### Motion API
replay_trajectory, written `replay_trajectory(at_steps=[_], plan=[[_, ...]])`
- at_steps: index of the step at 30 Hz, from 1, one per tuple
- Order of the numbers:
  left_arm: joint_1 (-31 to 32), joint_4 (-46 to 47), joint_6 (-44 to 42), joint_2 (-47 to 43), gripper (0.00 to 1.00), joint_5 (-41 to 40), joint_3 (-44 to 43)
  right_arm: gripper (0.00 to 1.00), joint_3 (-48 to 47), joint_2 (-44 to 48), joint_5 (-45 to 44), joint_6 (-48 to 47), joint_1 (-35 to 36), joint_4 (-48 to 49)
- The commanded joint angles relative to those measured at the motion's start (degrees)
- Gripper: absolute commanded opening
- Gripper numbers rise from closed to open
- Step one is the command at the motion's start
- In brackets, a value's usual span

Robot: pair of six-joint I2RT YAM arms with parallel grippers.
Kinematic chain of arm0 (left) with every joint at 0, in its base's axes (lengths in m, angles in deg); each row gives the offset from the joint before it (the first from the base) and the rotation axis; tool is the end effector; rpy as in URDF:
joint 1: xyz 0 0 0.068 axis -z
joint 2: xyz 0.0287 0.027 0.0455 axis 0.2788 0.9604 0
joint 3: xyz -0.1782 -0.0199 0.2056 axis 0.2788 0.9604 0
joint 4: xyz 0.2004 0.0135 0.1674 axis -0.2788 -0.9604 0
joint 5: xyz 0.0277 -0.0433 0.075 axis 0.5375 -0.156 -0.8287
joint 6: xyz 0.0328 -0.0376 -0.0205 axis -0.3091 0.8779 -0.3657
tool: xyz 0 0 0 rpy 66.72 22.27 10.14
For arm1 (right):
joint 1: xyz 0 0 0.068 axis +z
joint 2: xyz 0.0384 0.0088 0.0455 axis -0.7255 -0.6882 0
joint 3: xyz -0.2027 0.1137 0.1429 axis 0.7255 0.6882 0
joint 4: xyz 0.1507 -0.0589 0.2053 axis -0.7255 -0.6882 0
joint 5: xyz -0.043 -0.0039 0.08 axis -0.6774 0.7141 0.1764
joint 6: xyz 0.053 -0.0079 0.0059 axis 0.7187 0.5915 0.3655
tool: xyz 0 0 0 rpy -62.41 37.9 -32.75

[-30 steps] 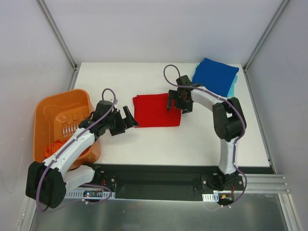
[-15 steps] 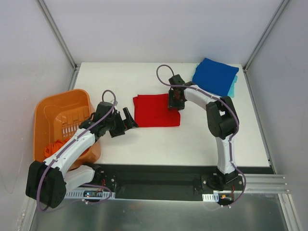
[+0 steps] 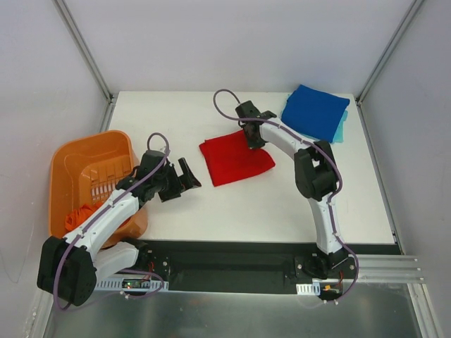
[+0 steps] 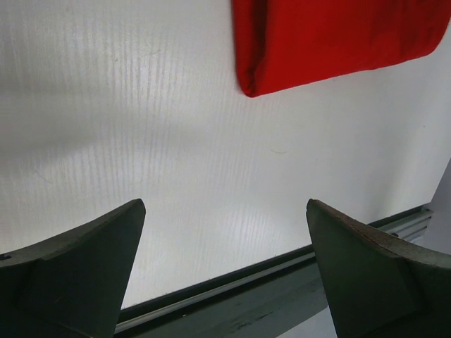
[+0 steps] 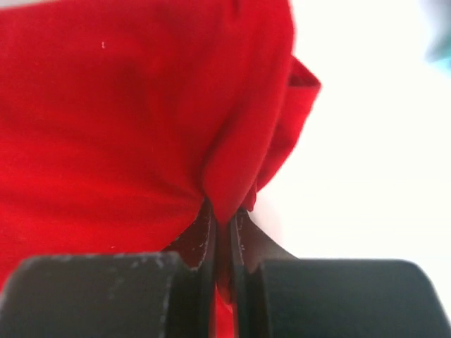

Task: Fold and stack the t-shirts
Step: Neatly place the folded tshirt to the corner

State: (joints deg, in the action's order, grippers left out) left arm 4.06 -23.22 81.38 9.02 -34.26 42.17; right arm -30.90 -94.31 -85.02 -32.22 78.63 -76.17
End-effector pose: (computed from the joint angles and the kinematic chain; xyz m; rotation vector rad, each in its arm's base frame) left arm 0.2034 -0.0847 0.2301 -0.3196 2.3795 -0.8447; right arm 0.4144 0.2479 0.1917 -0.6481 2.4711 -0.1840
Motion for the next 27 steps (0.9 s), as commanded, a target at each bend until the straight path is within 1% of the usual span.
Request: replay_trajectory(at_steps=[1,5,9,10,12,13,14,16,17,19,20,23,27], plan=[[0.1,0.4,-0.2,-1.6,0.99,-2.6,0.3,0.01,-8.9,-0.5,-16.5,-11.0,-1.8,-2.0],[0.1,0.2,-0.8,-1.4,0.99,-3.8,-0.3,0.01,-15.4,-2.2,-23.9,-14.3,-4.3,-2.1],[0.1,0.1,-2.1,0.0,0.99,-4.9,-1.5,0.01,-20.9,-5.0,-24.9,-17.9,-6.7,0.3],[0.1,-0.2,-2.4,1.0,0.99,-5.4,-2.2,0.01,-23.5,-5.7,-24.9,-19.6,-7.2,1.4],[0.0,-0.3,-2.9,2.0,0.99,-5.4,-2.8,0.01,-26.8,-8.0,-26.8,-22.0,-8.4,2.1],[0.1,-0.4,-2.9,2.8,0.99,-5.5,-3.3,0.01,-27.8,-8.6,-28.0,-23.2,-8.6,4.3],[0.0,-0.4,-3.0,3.4,0.99,-5.8,-3.4,0.01,-28.7,-9.0,-31.3,-26.5,-8.7,5.9],[0.0,-0.4,-3.0,4.8,0.99,-6.1,-4.0,0.01,-28.7,-9.3,-33.9,-29.5,-8.9,11.2],[-0.1,-0.4,-3.1,5.5,0.99,-6.1,-4.2,0.02,-28.8,-9.3,-34.9,-31.5,-8.9,12.1],[-0.1,-0.5,-3.1,7.0,0.99,-5.9,-4.9,0.04,-29.1,-9.1,-34.9,-32.9,-8.9,15.2],[-0.2,-0.3,-3.1,7.6,0.99,-5.9,-5.1,0.07,-29.4,-9.0,-34.9,-33.4,-9.0,16.0],[-0.3,-0.4,-3.2,9.2,0.99,-5.5,-5.8,0.11,-29.7,-8.8,-35.5,-34.7,-9.2,19.6],[-0.4,-0.4,-3.2,10.0,0.99,-5.6,-6.2,0.1,-32.0,-9.4,-39.0,-38.6,-9.3,23.9]])
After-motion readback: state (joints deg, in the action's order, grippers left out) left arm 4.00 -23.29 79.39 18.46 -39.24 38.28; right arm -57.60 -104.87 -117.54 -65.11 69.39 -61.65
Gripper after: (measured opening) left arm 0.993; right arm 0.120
